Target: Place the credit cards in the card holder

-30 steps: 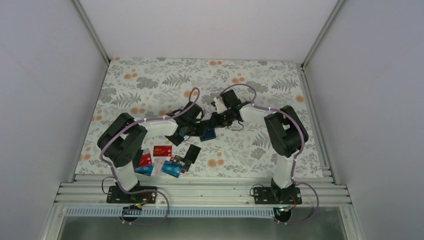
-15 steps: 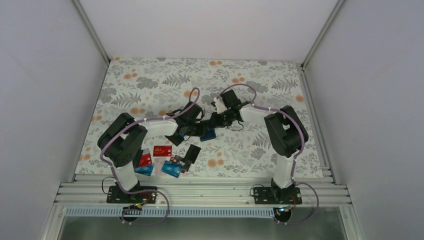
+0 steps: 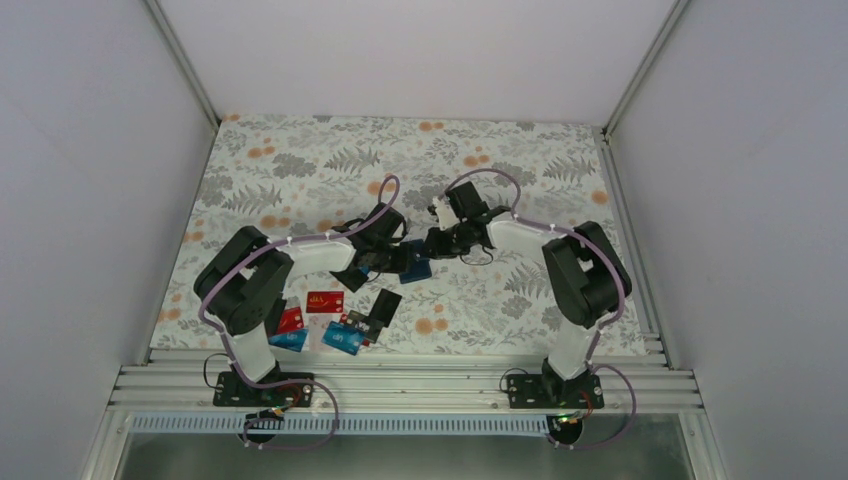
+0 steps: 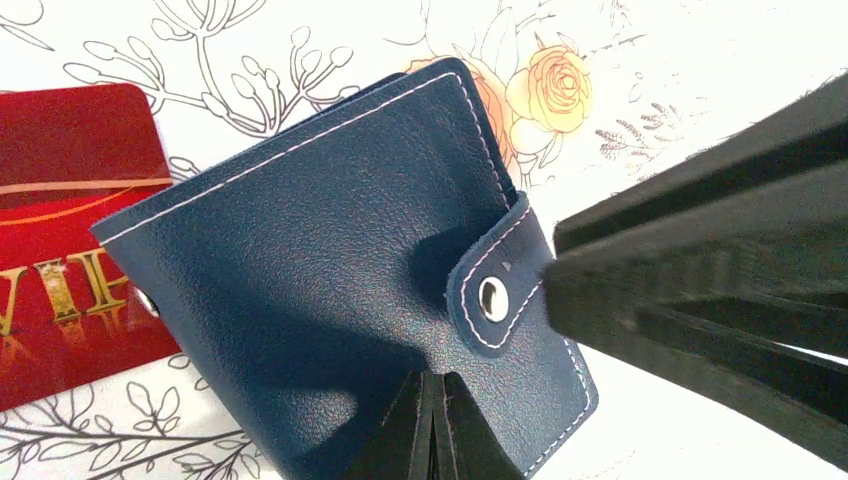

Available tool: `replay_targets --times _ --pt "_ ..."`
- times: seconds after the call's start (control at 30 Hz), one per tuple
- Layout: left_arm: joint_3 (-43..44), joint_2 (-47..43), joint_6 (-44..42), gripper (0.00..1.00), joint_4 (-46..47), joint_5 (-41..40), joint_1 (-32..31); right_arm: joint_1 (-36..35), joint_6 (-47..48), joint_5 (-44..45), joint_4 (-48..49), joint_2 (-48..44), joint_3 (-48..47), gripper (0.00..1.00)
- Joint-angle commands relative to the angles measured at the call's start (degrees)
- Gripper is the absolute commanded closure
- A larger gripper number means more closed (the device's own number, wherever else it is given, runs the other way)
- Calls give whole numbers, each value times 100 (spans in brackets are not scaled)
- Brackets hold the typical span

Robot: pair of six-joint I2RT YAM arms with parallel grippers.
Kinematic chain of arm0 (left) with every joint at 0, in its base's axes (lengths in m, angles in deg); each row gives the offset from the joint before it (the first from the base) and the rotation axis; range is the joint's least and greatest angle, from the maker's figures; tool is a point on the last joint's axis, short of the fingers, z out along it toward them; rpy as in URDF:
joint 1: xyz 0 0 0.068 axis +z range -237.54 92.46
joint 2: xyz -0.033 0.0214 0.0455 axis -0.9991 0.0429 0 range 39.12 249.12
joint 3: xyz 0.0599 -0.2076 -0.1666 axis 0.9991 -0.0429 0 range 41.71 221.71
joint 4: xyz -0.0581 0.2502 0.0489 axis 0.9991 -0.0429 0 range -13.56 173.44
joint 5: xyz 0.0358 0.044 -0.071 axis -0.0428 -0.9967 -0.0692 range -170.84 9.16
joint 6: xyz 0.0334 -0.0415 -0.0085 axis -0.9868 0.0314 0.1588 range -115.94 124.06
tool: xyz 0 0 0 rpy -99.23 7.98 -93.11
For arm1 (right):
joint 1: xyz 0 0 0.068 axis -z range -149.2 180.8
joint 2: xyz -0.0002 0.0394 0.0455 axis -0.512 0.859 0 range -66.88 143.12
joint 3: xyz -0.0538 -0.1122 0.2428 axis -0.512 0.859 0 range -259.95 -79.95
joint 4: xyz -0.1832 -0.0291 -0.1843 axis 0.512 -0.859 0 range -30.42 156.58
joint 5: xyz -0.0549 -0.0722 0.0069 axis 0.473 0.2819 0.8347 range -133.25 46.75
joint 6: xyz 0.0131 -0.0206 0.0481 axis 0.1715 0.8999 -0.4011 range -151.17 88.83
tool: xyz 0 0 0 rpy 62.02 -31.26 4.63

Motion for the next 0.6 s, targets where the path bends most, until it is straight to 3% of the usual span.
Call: replay_targets --times 0.0,0.4,0.57 --pt "86 -162 -120 98 -378 -70 -43 -59 -114 72 149 -522 351 88" --pt "347 -487 55 97 -616 -225 -44 -54 -375 -305 780 -798 1169 88" --pt "527 -320 128 89 -544 -152 -41 -57 -439 -440 1010 -680 1272 89"
